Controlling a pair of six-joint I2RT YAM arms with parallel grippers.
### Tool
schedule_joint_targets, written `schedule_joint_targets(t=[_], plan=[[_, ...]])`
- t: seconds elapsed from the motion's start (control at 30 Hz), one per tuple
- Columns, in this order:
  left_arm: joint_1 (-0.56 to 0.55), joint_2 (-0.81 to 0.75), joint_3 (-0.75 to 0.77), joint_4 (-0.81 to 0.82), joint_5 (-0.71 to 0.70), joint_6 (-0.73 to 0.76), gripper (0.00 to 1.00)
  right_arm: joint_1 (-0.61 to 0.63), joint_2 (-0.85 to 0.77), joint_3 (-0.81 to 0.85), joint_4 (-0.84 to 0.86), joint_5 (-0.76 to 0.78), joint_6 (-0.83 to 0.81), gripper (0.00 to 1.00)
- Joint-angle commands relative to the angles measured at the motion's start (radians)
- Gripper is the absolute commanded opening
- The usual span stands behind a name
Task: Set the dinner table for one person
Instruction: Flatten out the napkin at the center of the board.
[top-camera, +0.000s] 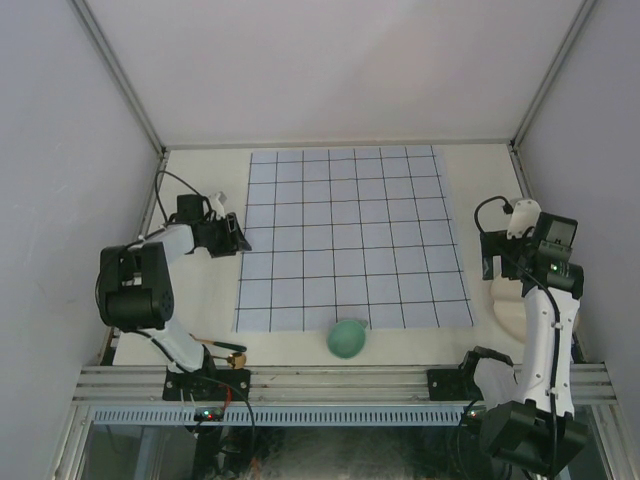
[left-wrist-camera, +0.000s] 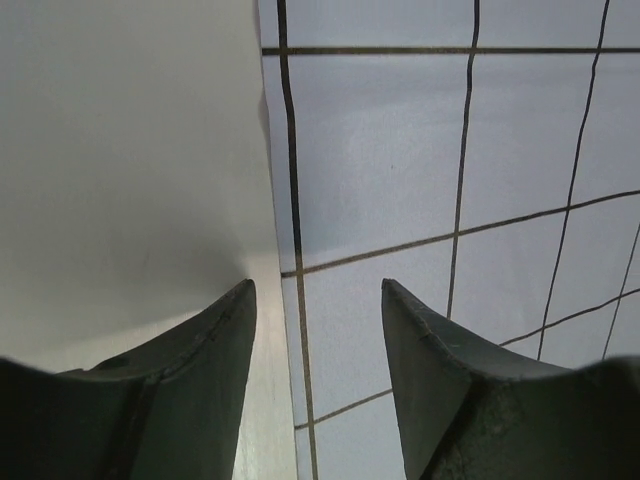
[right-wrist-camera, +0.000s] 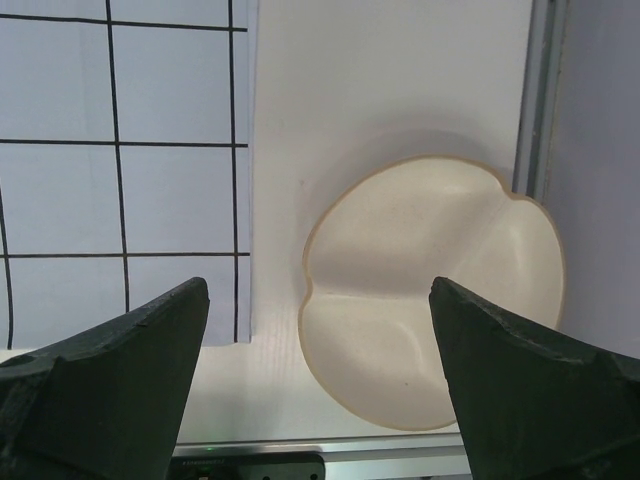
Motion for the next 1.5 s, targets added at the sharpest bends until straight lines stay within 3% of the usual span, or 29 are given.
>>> schedule_joint_targets(t=[0.0,0.2,0.53,0.73,0.93,1.47], plan=[[0.01,0.055,0.088,0.05,0.057,-0.046,0.57,0.001,-0.039,0.018,0.016,0.025,0.02,0.91],[0.015,0.095,0.115,0.041,0.07,-0.066,0.55,0.006,-0.038,0.027,0.004,0.05,0.016,0.91],[0.015,0.131,0.14,0.021,0.094,-0.073,0.4,0.038,-0.028,0.033,0.005,0.076,0.029,0.91],[0.015,0.147,0.154,0.007,0.107,-0.069,0.16,0.042,-0.025,0.032,0.006,0.084,0.029,0.91],[0.017,0.15,0.173,-0.006,0.109,-0.064,0.03,0.045,-0.026,0.032,0.004,0.091,0.027,0.91],[0.027,0.183,0.302,-0.065,0.118,-0.061,0.03,0.072,-0.007,0.032,0.01,0.108,0.029,0.91]])
